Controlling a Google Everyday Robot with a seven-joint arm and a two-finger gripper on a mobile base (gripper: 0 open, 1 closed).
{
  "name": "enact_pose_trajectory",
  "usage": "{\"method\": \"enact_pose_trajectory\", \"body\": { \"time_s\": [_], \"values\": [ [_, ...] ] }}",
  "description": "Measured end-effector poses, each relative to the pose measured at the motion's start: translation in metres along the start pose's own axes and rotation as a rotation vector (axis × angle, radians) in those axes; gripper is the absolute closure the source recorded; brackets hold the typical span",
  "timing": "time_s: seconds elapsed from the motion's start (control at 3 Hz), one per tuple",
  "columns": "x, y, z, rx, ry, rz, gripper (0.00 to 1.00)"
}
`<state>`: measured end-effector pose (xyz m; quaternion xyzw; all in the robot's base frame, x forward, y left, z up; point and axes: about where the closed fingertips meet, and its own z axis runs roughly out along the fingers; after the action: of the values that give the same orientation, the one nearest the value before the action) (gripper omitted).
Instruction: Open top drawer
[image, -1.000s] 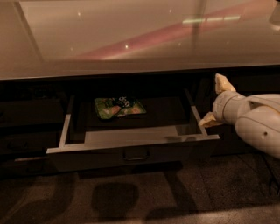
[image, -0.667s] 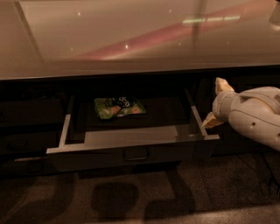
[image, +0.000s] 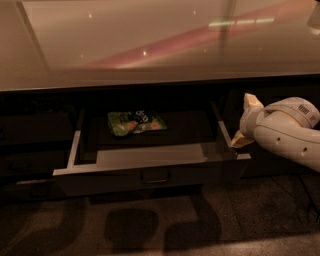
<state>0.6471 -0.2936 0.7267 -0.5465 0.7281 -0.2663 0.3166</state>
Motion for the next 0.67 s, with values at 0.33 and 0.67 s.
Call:
{"method": "enact_pose_trajectory", "body": {
  "time_s": [0.33, 0.67],
  "values": [
    [-0.007, -0.001, -0.002, 0.005, 0.007, -0.032, 0.0],
    [-0.045, 0.013, -0.007, -0.003, 0.0, -0.1, 0.0]
  ]
}}
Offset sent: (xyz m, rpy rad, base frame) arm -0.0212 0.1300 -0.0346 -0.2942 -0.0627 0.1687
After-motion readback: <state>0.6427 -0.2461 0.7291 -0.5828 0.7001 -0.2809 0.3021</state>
